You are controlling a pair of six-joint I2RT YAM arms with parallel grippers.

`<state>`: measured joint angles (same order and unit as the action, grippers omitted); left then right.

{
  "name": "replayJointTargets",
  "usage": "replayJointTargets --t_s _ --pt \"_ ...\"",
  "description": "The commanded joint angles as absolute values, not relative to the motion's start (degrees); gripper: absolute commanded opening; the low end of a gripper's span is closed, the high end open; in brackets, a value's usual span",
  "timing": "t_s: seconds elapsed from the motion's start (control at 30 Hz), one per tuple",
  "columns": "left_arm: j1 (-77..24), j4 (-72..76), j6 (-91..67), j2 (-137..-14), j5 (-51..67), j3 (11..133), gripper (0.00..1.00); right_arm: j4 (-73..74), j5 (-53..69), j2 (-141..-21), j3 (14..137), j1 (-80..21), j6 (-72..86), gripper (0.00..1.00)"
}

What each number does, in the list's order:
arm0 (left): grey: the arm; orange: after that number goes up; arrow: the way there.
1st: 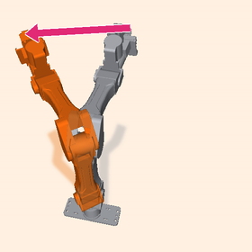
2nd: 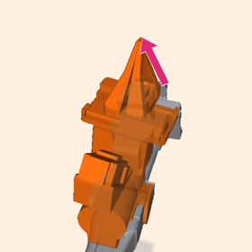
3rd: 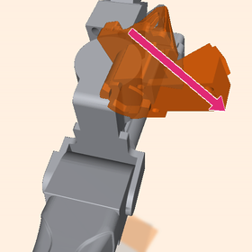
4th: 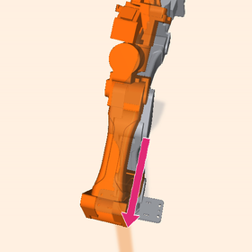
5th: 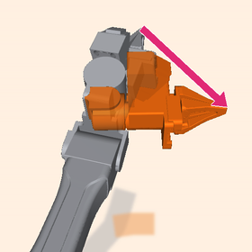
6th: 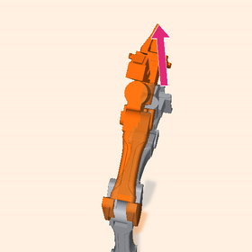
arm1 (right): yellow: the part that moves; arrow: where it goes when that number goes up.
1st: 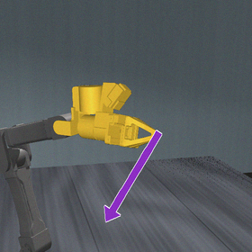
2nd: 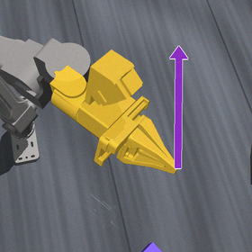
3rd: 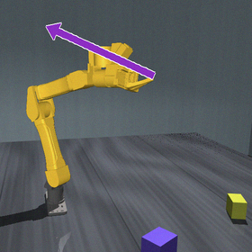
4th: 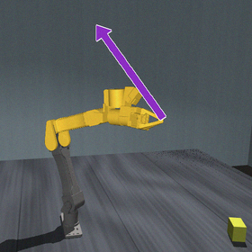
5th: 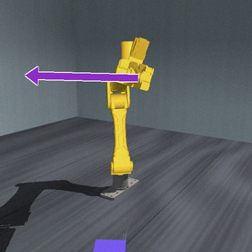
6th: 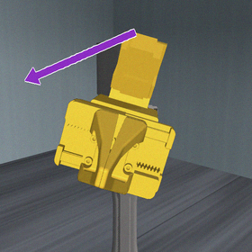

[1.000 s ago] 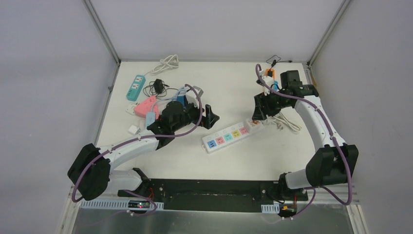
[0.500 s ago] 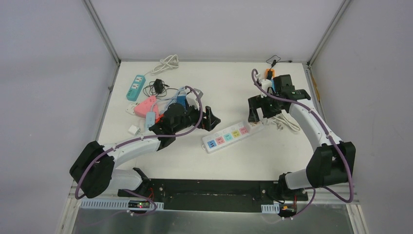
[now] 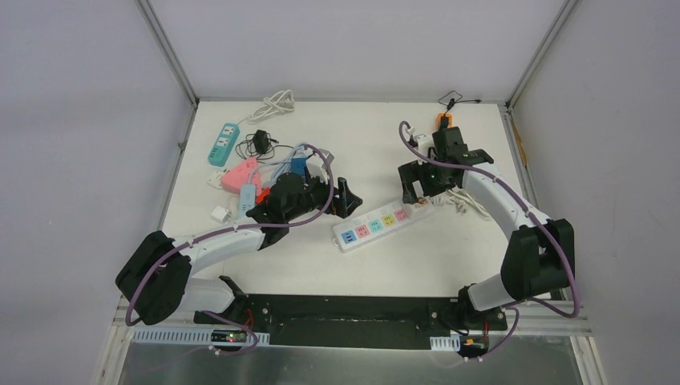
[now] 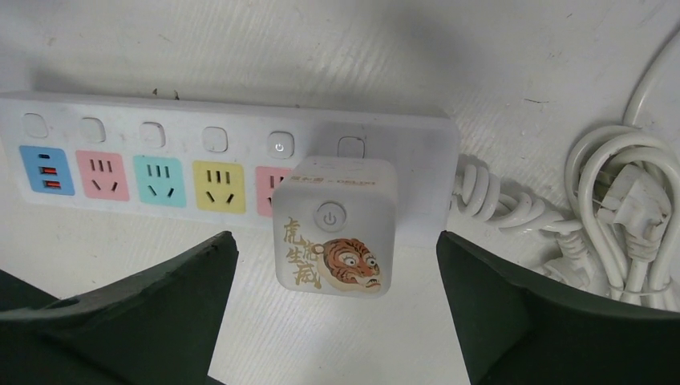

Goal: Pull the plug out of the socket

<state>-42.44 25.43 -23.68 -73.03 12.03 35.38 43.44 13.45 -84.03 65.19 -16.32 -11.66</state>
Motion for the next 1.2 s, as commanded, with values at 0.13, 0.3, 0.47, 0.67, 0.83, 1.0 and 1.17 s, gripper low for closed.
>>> replayJointTargets --t_s 0.13,0.3,0.47,0.67,0.83,1.0,1.17 --pt "-43.15 28.92 -24.71 -73.42 11.69 34.55 0.95 40.72 8.88 -86.85 65.07 -19.6 -11.25 0.94" --pt "-43.24 28.92 -24.48 -73.89 11.95 34.46 0.95 40.1 7.25 -87.44 63.8 -21.11 -11.86 0.89" --pt "-43.45 29.07 -23.94 -74.39 12.25 34.41 0.95 39.49 5.54 -88.1 62.82 -22.09 -12.22 0.84" --pt "-44.62 30.02 -20.93 -75.44 12.6 34.04 0.95 39.07 4.71 -88.02 62.05 -22.91 -12.34 0.66" --pt "-47.88 35.24 -12.88 -76.27 13.42 31.87 0.95 38.5 4.12 -87.42 61.49 -23.19 -12.24 0.52" --pt "-50.09 28.29 -7.08 -79.02 13.82 35.63 0.96 38.23 4.07 -87.1 61.26 -23.23 -12.19 0.39" --pt "-50.65 26.12 -7.28 -82.87 15.24 39.17 0.96 37.73 4.73 -86.44 61.11 -23.23 -12.14 0.2"
